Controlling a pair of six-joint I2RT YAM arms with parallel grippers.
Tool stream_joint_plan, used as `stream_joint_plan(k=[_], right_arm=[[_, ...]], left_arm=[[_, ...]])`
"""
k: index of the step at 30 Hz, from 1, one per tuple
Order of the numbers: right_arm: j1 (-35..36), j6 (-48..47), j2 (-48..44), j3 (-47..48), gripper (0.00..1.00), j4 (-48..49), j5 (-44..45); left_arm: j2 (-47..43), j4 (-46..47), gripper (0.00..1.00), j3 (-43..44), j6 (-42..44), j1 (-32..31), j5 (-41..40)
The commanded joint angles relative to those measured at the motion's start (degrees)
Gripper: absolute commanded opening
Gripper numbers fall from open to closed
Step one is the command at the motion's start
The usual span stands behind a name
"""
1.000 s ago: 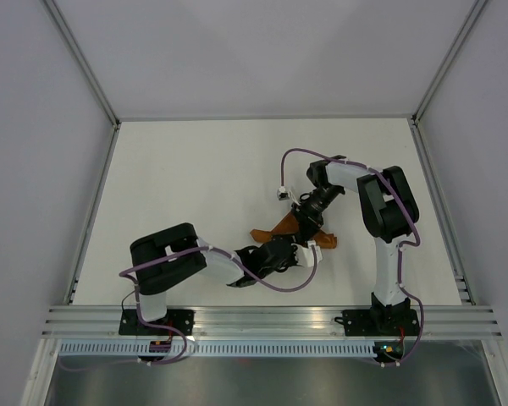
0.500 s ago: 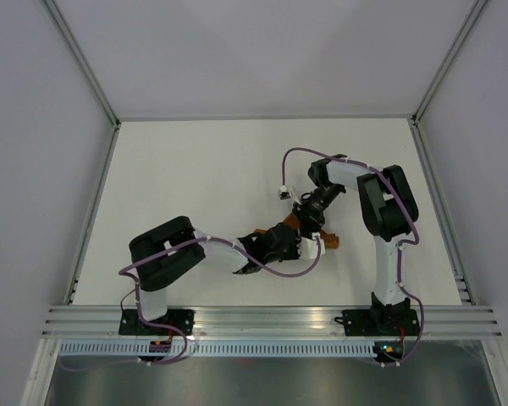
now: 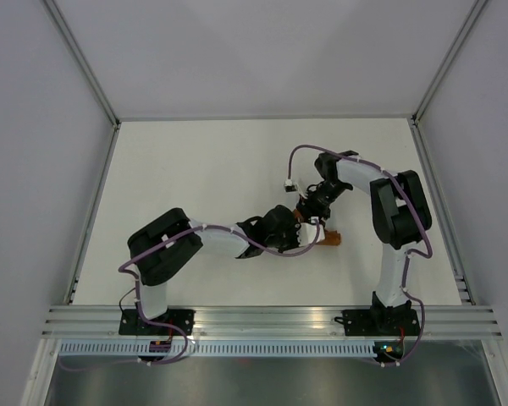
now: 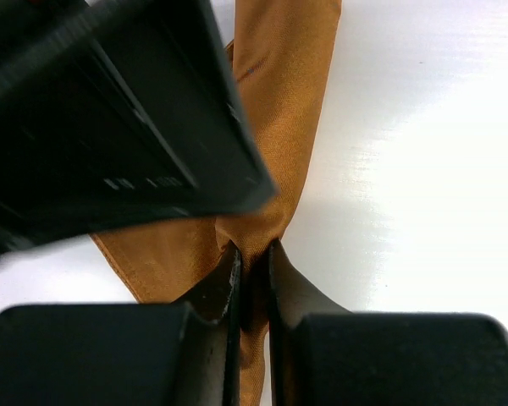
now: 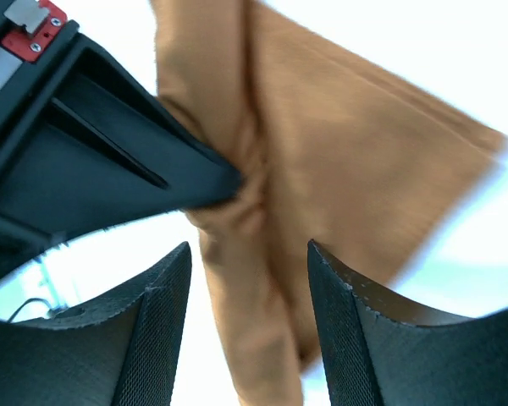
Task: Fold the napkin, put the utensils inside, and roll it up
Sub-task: Roll the napkin at the center of the board.
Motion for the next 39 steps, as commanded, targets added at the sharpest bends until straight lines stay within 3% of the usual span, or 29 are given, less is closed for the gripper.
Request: stream_joint_plan(k=[1, 5, 9, 15, 20, 30, 39], right_arm=[[-3.7, 2.1, -6.9, -0.9, 0.63, 5.9, 0.3], [-8.5, 1.4, -14.4, -7.0, 0.63, 8.2, -3.7], [-12.2, 5.2, -27.6, -16.5, 0.63, 19.1, -2.8], [-12.4, 11.0, -51.2, -37.8, 0.68, 40.0, 2.5], [-10.7, 8.6, -60.6, -45.2, 0.7, 42.3, 3.6], [8.3, 7.4, -56.4, -50.5, 0.69, 51.6, 18.6], [17.5, 6.8, -47.8, -53.1, 0.65, 61.3, 29.1]], left_arm=[[3.4, -10.8, 0.02, 0.8, -5.0, 1.0, 7.8], [4.7, -17.5, 0.02, 4.1, -5.7, 3.1, 11.3], [6.9, -23.6, 0.02, 9.0, -7.3, 5.5, 18.9], [12.8, -31.3, 0.03, 17.1, -9.6, 9.6, 30.7], [16.9, -38.0, 0.03, 22.3, -10.9, 12.7, 37.4], [22.2, -45.8, 0.04, 31.2, -12.5, 15.0, 39.8], [24.7, -48.7, 0.04, 34.6, -13.1, 15.2, 39.9]])
